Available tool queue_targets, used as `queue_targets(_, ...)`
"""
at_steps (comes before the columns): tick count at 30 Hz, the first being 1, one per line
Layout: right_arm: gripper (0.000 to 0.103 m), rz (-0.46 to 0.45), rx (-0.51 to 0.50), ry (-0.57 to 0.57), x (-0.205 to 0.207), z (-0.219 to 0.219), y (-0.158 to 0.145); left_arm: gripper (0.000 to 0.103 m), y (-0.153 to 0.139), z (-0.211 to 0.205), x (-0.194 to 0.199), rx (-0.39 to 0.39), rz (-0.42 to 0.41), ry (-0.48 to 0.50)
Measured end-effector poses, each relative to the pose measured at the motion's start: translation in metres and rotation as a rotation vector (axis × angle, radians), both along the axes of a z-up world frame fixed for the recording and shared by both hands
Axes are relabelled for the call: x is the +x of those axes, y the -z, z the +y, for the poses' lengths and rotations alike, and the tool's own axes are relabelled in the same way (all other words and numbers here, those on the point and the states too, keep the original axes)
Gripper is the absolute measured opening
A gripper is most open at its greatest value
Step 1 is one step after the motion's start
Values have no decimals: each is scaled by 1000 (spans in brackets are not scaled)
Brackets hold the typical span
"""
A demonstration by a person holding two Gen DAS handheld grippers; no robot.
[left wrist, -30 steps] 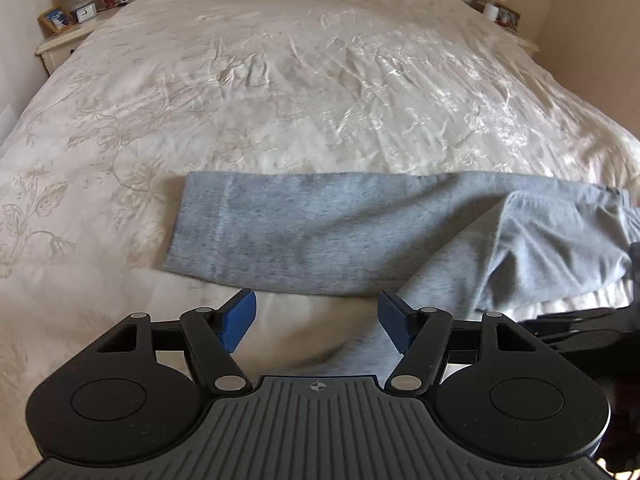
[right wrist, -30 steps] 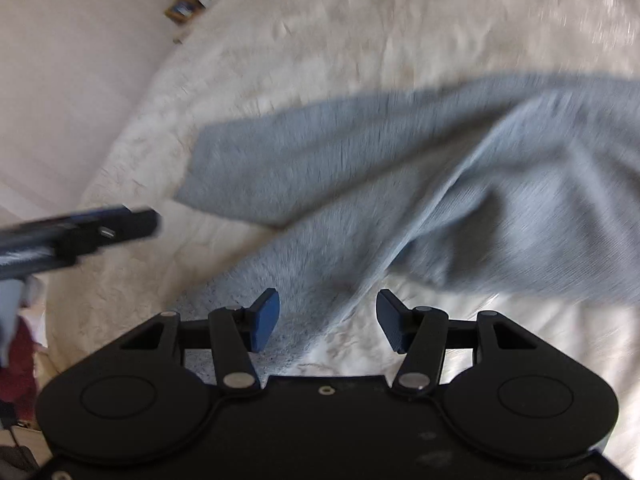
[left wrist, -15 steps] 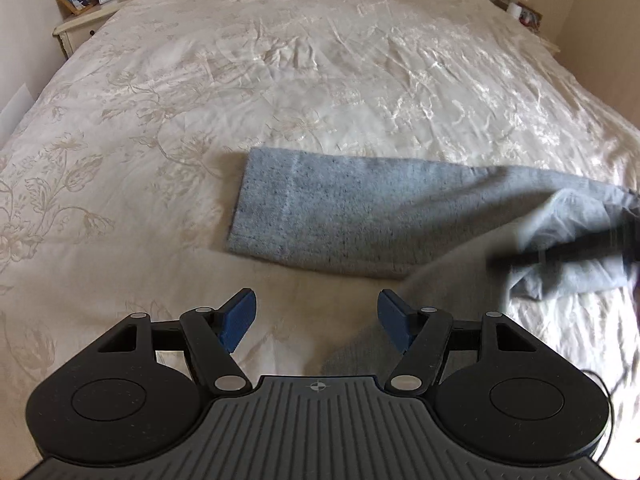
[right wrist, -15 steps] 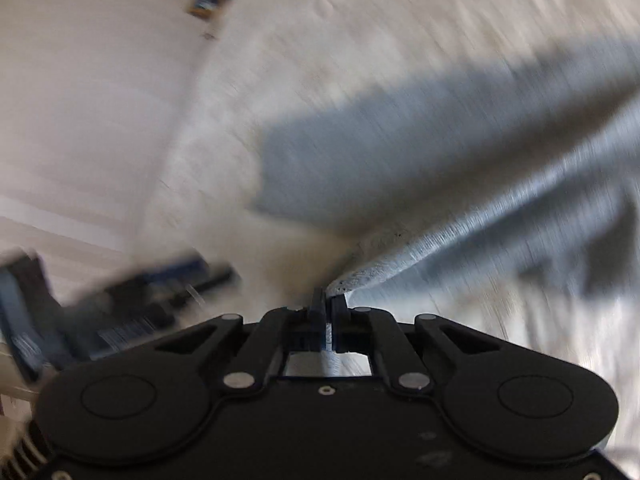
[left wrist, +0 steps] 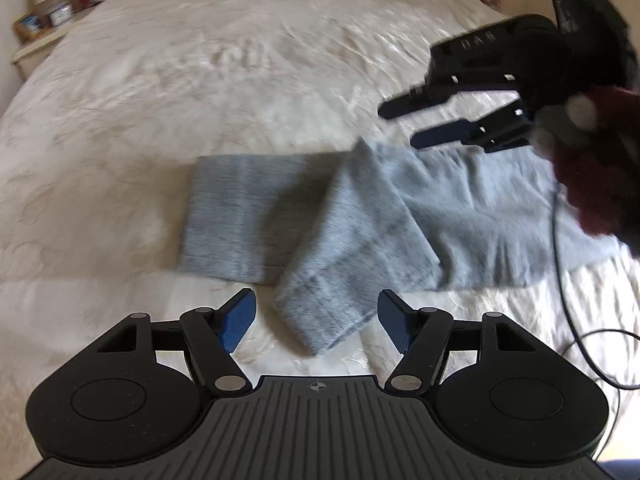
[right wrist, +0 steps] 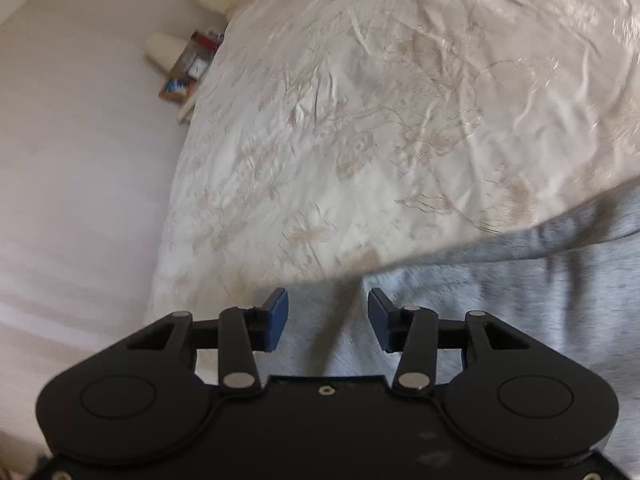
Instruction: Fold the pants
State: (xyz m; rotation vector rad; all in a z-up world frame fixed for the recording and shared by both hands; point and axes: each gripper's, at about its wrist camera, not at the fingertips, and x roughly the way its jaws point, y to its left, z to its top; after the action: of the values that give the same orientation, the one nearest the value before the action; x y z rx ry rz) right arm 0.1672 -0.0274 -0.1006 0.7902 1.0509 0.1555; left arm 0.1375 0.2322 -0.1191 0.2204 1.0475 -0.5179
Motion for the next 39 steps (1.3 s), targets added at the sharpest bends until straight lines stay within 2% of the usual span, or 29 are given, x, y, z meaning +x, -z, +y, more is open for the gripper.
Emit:
queue_targets(5, 45, 92, -155, -155, -38, 16, 23, 66, 17, -10, -1, 13, 36, 39)
queue_targets(9, 39, 139, -167, -196, -55, 30, 43, 66, 22, -8, -3, 26, 39, 60)
queue_targets(11, 29, 157, -183, -197, -56, 36, 49, 66, 22, -5, -2, 29, 35, 64)
queue_targets(13, 6, 155, -170, -194, -50, 39, 49, 66, 21, -4, -2, 34, 27, 60)
queue_targets(17, 6, -4, -99, -205, -27, 50, 16, 66, 20, 1, 8, 27, 10, 37)
queue_targets(19, 14, -91, -49, -176, -18, 49, 0, 66, 20, 0, 15, 29, 6, 28)
queue_targets(21, 24, -103, -39, -150, -12, 45, -6, 66, 21, -1, 23, 28, -1, 21)
queue_targets(22, 24, -106, -41, -144, -11, 41, -7, 66, 22, -2, 27, 26, -5, 15)
queue_targets(25, 24, -84, -86, -136, -16, 28, -6, 66, 26, -6, 36, 47, -6, 11)
queue_targets(28, 24, -10, -113, -114, -28, 14, 2, 66, 26, -10, 36, 35, -9, 28)
queue_targets(34, 30, 123, -105, -125, -37, 8, 51, 66, 33, -19, 22, 39, 1, 90)
queue_targets(37, 30, 146, -44, -114, -37, 12, 64, 66, 35, -23, 15, 59, -5, 115)
queue_targets(39, 30, 116, 10, -119, -31, 20, 58, 66, 36, -24, 13, 71, -17, 121)
